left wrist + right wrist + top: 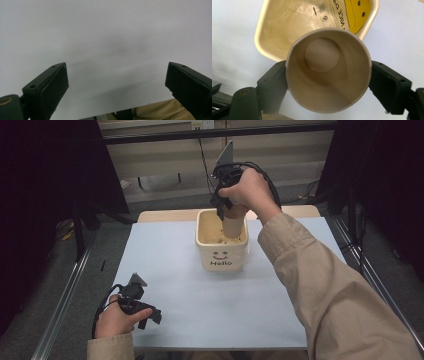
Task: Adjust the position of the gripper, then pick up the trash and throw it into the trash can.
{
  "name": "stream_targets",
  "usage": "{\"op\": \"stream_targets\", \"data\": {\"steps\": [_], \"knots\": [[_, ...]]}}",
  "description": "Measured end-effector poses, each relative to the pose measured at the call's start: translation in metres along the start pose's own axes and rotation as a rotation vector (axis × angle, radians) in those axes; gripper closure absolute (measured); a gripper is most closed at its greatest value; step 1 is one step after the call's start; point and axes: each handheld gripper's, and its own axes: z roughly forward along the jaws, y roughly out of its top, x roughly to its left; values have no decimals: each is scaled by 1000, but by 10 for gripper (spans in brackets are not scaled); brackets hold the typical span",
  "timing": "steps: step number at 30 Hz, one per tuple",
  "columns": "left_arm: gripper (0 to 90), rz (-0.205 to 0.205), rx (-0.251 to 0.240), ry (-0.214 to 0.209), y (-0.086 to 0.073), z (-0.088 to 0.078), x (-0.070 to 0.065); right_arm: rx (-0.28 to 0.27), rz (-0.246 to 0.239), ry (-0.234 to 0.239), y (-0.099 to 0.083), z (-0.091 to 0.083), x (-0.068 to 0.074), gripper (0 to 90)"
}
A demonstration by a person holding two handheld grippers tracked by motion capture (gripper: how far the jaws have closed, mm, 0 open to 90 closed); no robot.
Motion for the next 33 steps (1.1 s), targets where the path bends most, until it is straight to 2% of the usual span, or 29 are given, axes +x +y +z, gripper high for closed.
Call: {"op": "stream_targets", "data": {"steps": [14,19,21,25,26,28,33], "knots": [[46,6,-9,7,0,-1,0,-11,-1,-6,1,2,-2,200],[46,-7,-8,3,0,-1,0,-10,6,-2,1,1,-3,200],[46,10,-13,9,0,-1,-1,-8,5,-1,1,2,-3,200],[46,13,2,5,-1,0,2,-8,6,-6,1,3,-3,200],[46,-11,-5,-4,-1,0,1,-14,4,-1,1,2,-3,200],[46,1,-3,2,-1,-2,1,-14,1,-6,2,4,-3,200],[46,-4,-7,-3,-2,-1,0,-13,5,-4,3,5,-3,200]]}}
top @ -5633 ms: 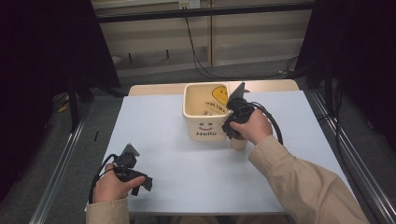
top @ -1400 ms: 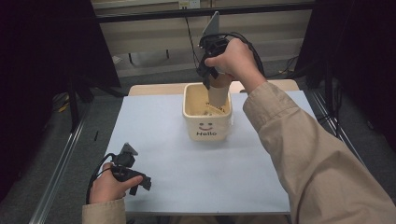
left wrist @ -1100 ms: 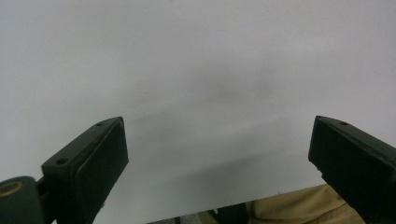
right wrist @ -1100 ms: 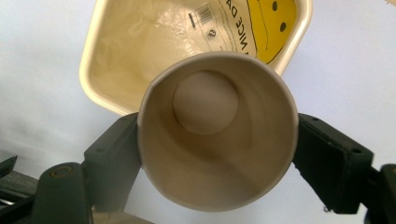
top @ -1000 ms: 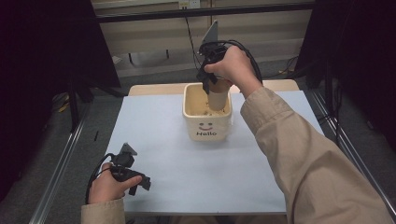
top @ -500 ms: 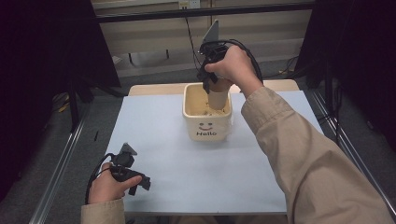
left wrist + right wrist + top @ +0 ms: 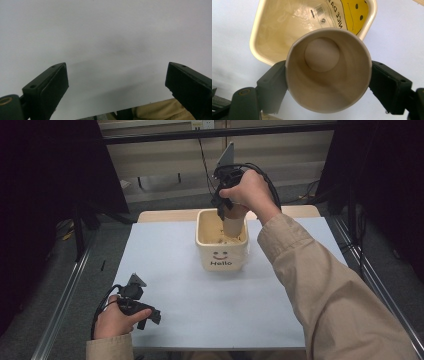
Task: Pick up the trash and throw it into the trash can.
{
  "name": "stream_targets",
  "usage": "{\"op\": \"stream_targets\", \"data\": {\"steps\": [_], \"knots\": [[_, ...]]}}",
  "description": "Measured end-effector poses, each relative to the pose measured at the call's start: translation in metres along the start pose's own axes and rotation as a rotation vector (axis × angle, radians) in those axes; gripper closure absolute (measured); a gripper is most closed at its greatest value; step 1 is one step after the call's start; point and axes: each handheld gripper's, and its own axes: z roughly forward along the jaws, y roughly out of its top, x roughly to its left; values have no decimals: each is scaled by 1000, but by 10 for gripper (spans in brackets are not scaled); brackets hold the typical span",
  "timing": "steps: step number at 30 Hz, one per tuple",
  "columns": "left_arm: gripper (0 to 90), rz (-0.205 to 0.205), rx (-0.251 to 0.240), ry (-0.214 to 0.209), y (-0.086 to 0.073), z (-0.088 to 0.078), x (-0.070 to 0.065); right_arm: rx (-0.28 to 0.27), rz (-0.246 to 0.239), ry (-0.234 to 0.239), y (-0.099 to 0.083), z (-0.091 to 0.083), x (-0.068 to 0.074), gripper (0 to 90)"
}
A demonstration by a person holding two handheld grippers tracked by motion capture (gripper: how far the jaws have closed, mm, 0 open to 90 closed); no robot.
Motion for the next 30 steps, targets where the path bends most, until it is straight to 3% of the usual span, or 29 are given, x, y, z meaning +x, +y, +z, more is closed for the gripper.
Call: {"op": "stream_targets", "data": {"steps": [1,2,6,16,18,19,24,30], "knots": [[46,22,0,9,0,-1,2,-8,1,1,0,0,0,199],[46,7,-3,6,0,-1,1,-9,-1,-1,0,0,1,198],[46,23,2,5,1,-1,1,-27,-1,-1,2,1,3,187],[46,10,-2,0,2,0,-1,-37,-5,7,1,1,1,147],[46,32,3,4,2,0,0,-37,-6,8,1,1,1,143],[46,10,-6,7,2,0,-2,-30,-3,11,0,0,2,139],[46,10,-2,0,2,0,-2,-27,-9,14,0,-1,2,130],[46,26,3,3,2,-1,-1,-28,-8,14,-3,-11,-3,131]]}}
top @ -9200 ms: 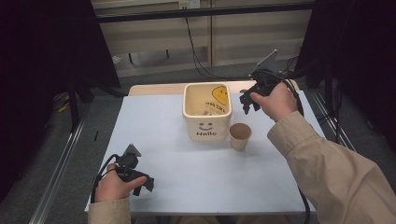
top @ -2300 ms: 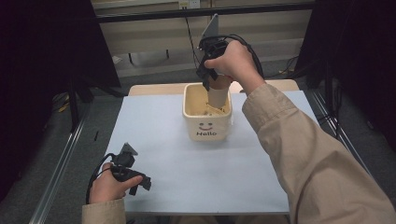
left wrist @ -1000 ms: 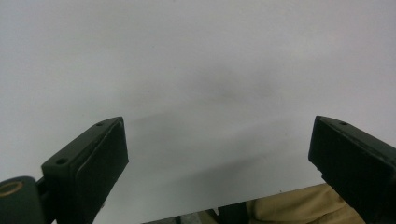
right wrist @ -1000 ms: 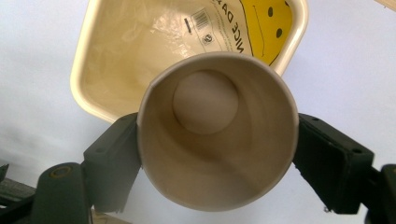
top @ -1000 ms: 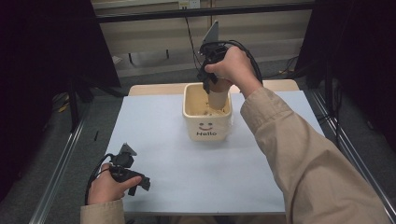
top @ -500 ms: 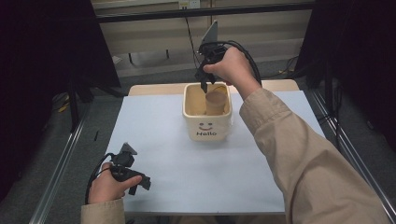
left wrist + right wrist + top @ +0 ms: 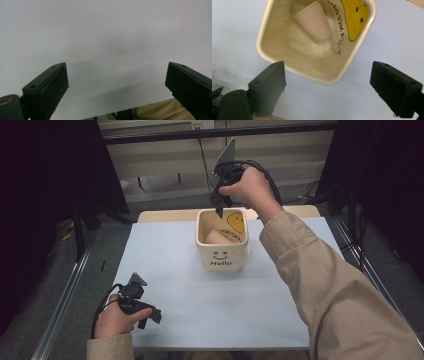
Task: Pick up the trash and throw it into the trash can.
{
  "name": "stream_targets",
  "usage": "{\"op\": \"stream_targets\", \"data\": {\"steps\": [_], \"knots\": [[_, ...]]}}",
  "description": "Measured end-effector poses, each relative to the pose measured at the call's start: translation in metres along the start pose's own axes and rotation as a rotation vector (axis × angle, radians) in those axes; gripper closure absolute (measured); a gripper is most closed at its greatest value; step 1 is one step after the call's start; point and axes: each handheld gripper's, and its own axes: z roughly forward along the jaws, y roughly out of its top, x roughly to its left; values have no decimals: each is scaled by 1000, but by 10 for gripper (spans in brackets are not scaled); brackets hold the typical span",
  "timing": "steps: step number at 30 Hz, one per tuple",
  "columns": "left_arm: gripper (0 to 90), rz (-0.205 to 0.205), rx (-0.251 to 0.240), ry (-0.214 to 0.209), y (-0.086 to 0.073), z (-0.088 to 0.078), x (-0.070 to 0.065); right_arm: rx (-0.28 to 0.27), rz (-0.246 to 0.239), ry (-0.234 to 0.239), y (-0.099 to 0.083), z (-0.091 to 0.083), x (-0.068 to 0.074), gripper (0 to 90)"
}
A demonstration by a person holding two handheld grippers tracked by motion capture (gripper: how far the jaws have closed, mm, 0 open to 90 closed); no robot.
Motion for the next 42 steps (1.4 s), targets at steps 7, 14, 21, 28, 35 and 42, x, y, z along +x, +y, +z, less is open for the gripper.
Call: {"op": "stream_targets", "data": {"steps": [7,14,21,28,35,42], "knots": [[46,-4,0,-1,0,1,-1,-24,32,-1,-6,-36,-14,131],[46,-5,1,-1,-1,1,-2,-47,46,0,-12,-54,-22,119],[46,-4,5,2,1,1,-4,-39,28,-6,-18,-52,-26,89],[46,19,4,6,3,2,-5,-44,36,2,-32,-52,-39,73],[46,8,4,-7,9,3,-10,-37,46,-13,-57,-44,-63,74],[46,13,1,0,9,2,-11,-34,46,-31,-82,-30,-79,77]]}}
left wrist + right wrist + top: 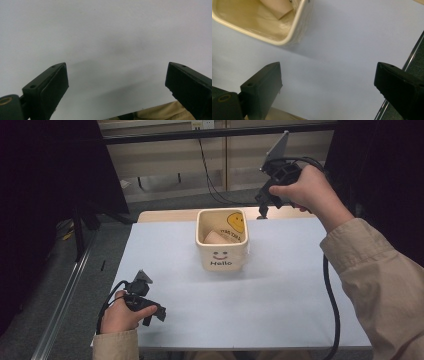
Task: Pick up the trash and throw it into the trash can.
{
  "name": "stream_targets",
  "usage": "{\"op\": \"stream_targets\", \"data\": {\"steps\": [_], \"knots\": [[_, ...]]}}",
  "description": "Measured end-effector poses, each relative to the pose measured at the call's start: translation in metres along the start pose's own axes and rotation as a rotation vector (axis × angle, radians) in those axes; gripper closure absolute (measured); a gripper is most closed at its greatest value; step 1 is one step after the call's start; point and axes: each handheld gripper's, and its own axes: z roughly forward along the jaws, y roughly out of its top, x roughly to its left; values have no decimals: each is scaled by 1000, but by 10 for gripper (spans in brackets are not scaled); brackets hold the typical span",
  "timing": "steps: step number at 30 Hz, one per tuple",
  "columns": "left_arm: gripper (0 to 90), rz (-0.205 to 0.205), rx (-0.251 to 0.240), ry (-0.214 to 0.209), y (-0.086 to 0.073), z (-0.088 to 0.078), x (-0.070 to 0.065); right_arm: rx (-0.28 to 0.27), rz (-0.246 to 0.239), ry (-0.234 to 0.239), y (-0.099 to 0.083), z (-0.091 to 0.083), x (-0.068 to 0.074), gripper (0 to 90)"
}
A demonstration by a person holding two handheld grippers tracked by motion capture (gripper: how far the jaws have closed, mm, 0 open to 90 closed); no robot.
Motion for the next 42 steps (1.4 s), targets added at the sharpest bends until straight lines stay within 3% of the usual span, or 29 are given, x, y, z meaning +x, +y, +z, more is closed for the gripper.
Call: {"op": "stream_targets", "data": {"steps": [8,14,19,30,39,42], "knots": [[46,8,7,3,-1,-1,-1,1,-8,-21,-33,19,-17,77],[46,2,5,1,-1,-1,-1,3,-20,-10,-51,31,-25,78],[46,4,1,3,-1,-1,-1,19,-32,-30,-73,51,-34,80],[46,2,2,6,-1,-1,-1,21,-17,-8,-113,80,-49,75],[46,-9,-2,4,-2,-2,-2,51,-6,-5,-152,122,-56,76],[45,-2,4,7,-2,-2,-2,52,-6,-25,-163,135,-56,71]]}}
